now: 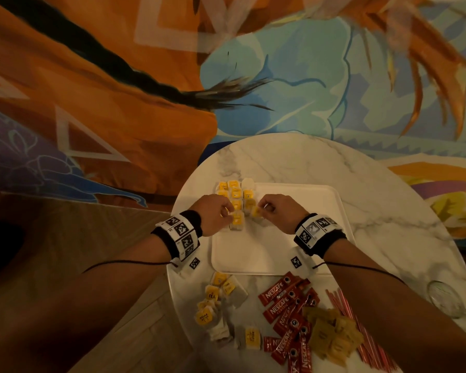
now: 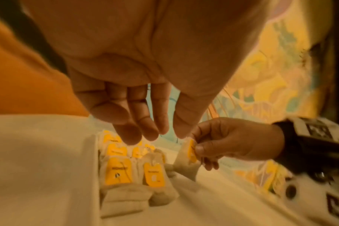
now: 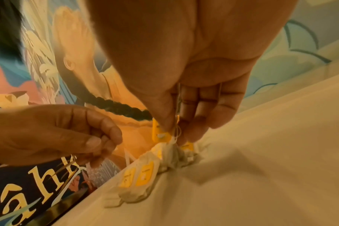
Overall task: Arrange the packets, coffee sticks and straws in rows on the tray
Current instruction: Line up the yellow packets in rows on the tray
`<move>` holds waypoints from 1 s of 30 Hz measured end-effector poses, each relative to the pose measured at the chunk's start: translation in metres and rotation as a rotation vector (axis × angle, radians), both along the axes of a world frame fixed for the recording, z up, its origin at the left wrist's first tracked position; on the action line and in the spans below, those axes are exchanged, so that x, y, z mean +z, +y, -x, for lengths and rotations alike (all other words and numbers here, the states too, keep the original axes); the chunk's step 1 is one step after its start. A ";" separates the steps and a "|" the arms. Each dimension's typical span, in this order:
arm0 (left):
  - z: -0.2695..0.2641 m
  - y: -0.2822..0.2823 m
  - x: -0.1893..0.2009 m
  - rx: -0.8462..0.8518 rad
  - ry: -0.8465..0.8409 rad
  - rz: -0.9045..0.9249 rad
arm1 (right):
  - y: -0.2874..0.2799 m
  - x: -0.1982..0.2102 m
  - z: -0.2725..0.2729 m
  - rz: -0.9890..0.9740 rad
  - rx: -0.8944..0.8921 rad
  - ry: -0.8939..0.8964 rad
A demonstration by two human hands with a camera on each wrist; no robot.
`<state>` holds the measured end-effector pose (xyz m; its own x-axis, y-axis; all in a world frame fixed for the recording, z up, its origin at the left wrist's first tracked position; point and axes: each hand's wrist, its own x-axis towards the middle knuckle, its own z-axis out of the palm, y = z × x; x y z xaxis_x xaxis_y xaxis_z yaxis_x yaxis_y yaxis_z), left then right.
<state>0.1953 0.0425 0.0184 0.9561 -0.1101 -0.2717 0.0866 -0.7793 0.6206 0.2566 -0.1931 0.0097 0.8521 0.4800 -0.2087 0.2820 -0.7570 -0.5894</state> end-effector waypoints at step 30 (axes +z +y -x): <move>-0.002 -0.023 -0.011 -0.321 0.023 -0.270 | 0.025 -0.007 0.006 0.139 -0.002 -0.138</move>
<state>0.1974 0.0197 0.0070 0.8783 -0.3233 -0.3522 -0.1757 -0.9034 0.3913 0.2510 -0.1681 0.0025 0.8781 0.4531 -0.1535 0.3516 -0.8288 -0.4352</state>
